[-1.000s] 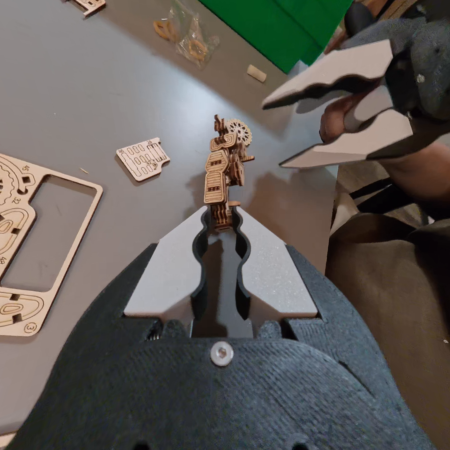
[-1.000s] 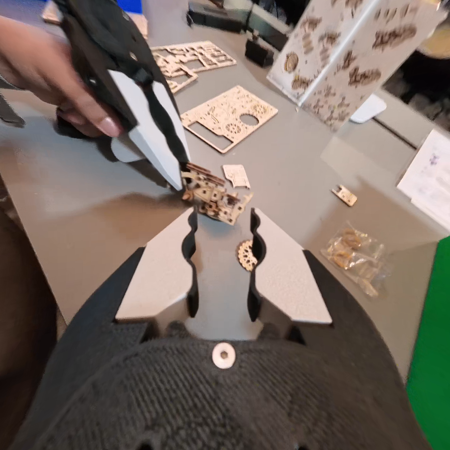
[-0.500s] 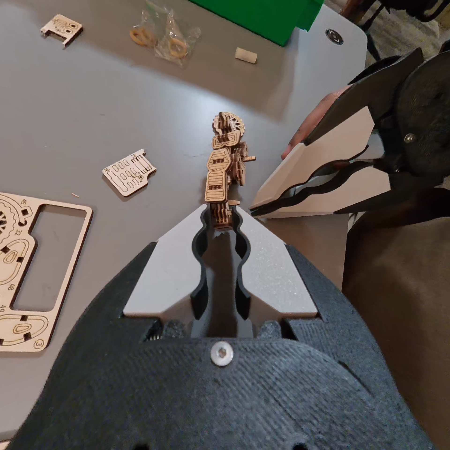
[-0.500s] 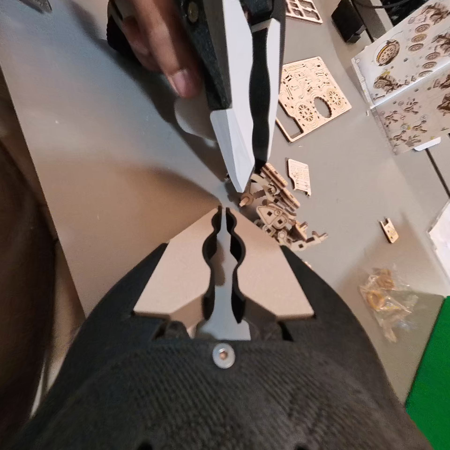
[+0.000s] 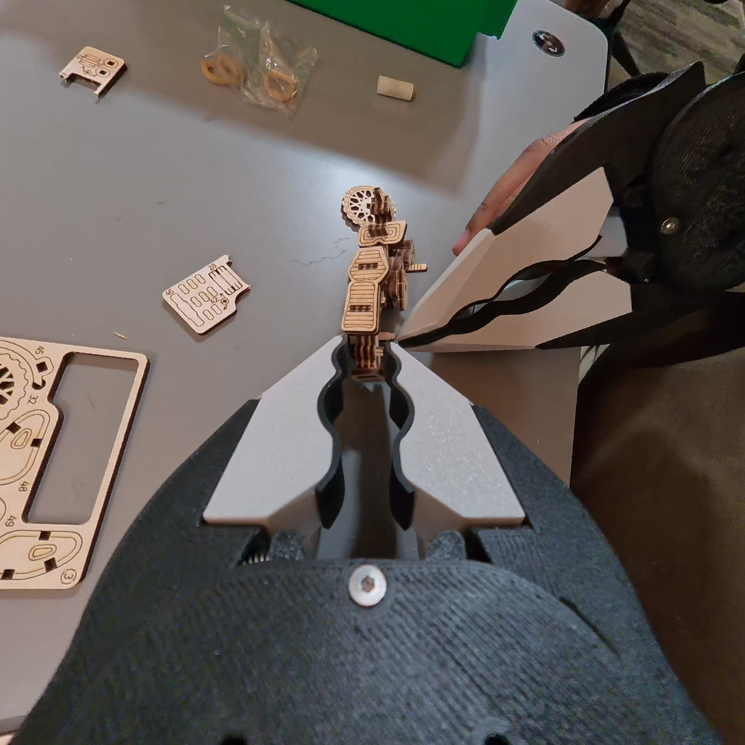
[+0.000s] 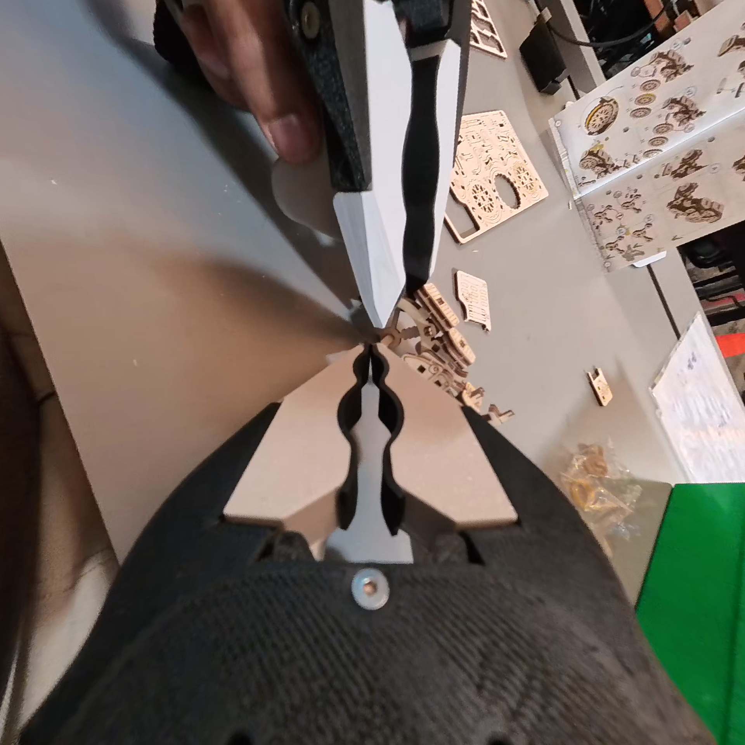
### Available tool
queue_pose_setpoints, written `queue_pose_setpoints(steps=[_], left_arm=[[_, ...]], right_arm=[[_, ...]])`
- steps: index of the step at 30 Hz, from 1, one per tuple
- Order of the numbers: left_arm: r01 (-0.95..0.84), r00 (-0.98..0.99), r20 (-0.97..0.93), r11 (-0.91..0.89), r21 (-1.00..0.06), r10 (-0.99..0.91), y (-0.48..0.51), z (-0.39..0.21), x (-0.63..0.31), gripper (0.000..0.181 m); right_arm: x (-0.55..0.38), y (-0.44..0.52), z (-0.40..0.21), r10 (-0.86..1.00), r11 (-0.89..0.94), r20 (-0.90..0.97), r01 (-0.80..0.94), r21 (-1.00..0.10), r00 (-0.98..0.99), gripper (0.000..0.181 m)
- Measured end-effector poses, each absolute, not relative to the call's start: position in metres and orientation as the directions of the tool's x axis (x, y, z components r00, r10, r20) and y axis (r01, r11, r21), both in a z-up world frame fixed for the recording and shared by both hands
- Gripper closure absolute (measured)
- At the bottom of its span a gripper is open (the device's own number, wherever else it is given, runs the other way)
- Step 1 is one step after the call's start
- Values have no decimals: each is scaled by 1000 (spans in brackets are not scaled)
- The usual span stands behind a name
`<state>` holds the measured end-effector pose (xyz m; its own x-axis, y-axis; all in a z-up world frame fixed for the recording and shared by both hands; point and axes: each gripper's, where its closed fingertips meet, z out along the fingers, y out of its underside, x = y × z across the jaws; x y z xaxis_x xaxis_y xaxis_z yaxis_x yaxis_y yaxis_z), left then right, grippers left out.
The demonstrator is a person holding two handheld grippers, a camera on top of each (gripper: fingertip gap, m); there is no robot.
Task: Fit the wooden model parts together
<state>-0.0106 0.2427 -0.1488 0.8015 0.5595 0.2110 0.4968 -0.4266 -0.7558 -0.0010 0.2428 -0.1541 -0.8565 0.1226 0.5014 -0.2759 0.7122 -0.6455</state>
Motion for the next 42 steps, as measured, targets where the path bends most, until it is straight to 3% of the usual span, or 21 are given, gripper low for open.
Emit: queue_pose_setpoints(steps=[42], left_arm=[[479, 812, 195, -438, -761, 550, 243, -148, -9, 165]], right_arm=[[0, 244, -155, 129, 714, 477, -252, -653, -870, 179]])
